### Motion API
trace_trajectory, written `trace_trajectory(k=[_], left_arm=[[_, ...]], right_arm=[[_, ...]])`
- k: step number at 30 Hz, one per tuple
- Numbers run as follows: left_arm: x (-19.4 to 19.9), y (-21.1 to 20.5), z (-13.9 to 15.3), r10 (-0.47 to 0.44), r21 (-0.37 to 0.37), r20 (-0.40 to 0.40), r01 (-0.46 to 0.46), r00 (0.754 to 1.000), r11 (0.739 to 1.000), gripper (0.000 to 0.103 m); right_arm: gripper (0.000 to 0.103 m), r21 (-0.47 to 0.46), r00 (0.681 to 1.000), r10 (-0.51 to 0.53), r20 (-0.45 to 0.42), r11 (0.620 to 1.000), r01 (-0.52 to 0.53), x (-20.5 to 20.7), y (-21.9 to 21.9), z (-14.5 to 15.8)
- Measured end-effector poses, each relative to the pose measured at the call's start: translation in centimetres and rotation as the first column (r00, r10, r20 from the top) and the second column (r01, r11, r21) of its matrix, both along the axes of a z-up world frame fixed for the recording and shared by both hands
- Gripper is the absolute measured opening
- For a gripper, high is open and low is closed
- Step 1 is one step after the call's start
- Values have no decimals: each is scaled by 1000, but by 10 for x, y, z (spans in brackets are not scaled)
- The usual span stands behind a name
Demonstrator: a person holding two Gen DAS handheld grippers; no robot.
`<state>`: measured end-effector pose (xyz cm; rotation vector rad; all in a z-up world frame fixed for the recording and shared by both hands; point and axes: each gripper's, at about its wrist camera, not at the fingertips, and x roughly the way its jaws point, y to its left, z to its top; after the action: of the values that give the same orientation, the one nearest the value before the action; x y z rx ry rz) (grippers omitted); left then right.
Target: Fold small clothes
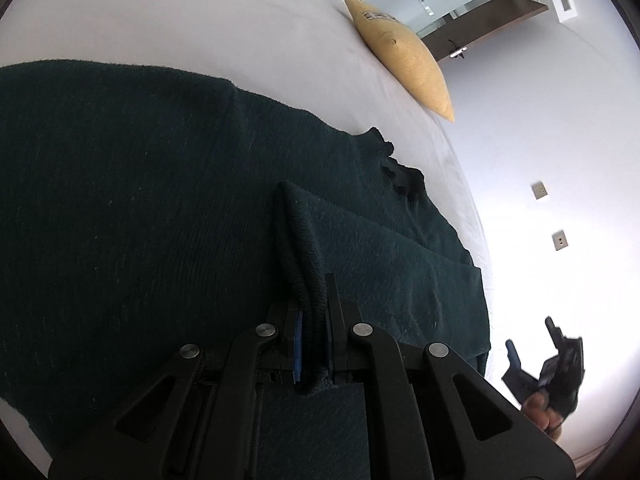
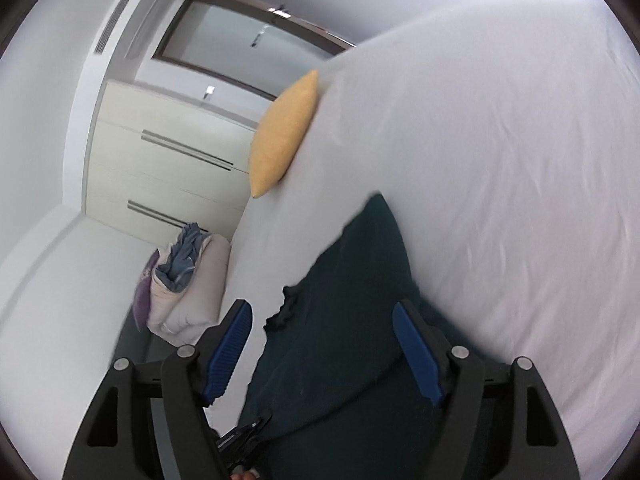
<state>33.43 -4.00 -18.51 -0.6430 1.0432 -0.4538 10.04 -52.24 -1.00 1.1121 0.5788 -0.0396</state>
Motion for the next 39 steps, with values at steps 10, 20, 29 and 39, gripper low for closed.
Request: trace_trajectory(k=[10, 20, 29, 39], left_arm=[[-8, 3, -1, -1, 22, 27, 0, 1000, 1000, 9], [-13, 4, -9, -3, 18, 56, 2, 998, 1000, 10], [-12, 11, -3, -1, -12, 15, 1, 1000, 1000, 10], [-114, 153, 56, 267, -80, 104, -260, 958, 962, 78]], right_arm=[[60, 0, 968, 204, -144, 979, -206, 107, -23, -38], [47, 10, 929, 305, -208, 951, -310, 95, -13, -52], [44, 18, 931, 310, -194, 950, -313, 20, 0, -46], [52, -136, 960, 264, -91, 952, -275, -12, 46, 33]])
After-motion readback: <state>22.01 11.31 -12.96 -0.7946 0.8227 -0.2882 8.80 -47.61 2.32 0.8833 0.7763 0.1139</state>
